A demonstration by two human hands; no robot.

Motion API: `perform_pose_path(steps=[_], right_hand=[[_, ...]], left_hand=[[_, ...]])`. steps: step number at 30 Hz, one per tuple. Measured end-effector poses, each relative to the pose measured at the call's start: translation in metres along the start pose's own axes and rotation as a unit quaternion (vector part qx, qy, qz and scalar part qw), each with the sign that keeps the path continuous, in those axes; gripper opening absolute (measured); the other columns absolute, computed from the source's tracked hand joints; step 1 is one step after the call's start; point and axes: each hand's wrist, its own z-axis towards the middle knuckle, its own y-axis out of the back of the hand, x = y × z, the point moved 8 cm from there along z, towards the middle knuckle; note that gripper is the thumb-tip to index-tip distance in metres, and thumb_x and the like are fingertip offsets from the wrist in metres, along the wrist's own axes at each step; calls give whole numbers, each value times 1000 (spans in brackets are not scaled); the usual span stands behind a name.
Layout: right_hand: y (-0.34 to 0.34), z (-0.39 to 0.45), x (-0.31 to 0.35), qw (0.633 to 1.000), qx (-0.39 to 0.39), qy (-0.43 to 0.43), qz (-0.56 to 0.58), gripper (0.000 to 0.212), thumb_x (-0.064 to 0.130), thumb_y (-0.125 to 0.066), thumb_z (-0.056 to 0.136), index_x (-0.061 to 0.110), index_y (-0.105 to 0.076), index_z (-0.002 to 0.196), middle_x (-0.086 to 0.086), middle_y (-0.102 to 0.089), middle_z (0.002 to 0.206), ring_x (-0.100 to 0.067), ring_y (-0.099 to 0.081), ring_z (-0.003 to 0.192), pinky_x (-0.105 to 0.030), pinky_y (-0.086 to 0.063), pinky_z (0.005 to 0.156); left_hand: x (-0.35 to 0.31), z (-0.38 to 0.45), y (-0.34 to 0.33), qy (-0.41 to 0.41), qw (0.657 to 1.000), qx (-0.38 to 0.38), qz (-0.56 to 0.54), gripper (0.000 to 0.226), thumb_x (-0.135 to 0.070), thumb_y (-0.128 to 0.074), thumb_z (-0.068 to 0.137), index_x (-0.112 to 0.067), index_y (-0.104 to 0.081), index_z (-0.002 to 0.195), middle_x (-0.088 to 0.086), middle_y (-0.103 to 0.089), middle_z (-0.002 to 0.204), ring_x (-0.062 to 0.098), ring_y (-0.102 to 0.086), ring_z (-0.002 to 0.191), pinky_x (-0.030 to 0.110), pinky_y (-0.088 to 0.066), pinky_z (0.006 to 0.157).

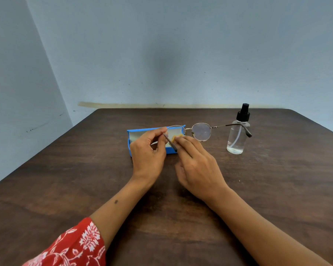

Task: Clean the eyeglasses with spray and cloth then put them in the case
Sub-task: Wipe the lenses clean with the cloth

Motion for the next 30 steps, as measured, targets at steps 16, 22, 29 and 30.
perform_pose_path(steps=[16, 22, 29, 30], right_hand=[[0, -1, 2, 1000, -8, 10, 20, 50, 11, -41, 74, -6, -63, 115, -16, -63, 115, -29, -57, 112, -33, -44, 100], [3, -1, -4, 1000, -22, -7, 17, 46, 12, -42, 76, -6, -63, 114, -16, -63, 115, -28, -56, 113, -34, -46, 98], [-1, -1, 5, 998, -16, 29, 51, 49, 10, -43, 72, -6, -62, 115, -16, -62, 116, -28, -54, 113, -33, -43, 100], [0, -1, 4, 998, -18, 28, 50, 48, 11, -43, 73, -5, -63, 114, -16, -63, 115, -28, -55, 112, -33, -44, 100]], left_hand=[[3, 0, 0, 3, 1000, 0, -5, 20, -4, -65, 85, -12, -70, 103, -3, -70, 92, 2, -68, 80, 15, -55, 67], [3, 0, 1, 2, 1000, -5, -16, 23, -4, -65, 85, -18, -68, 103, -2, -71, 89, 7, -70, 81, 20, -57, 69], [-1, 0, 2, -12, 1000, -10, 6, 18, -4, -65, 85, -11, -71, 101, -7, -69, 89, -10, -64, 78, 11, -53, 68], [-1, 0, 2, -11, 1000, -9, 5, 19, -5, -65, 85, -12, -71, 101, -7, -69, 90, -8, -65, 79, 14, -54, 70]])
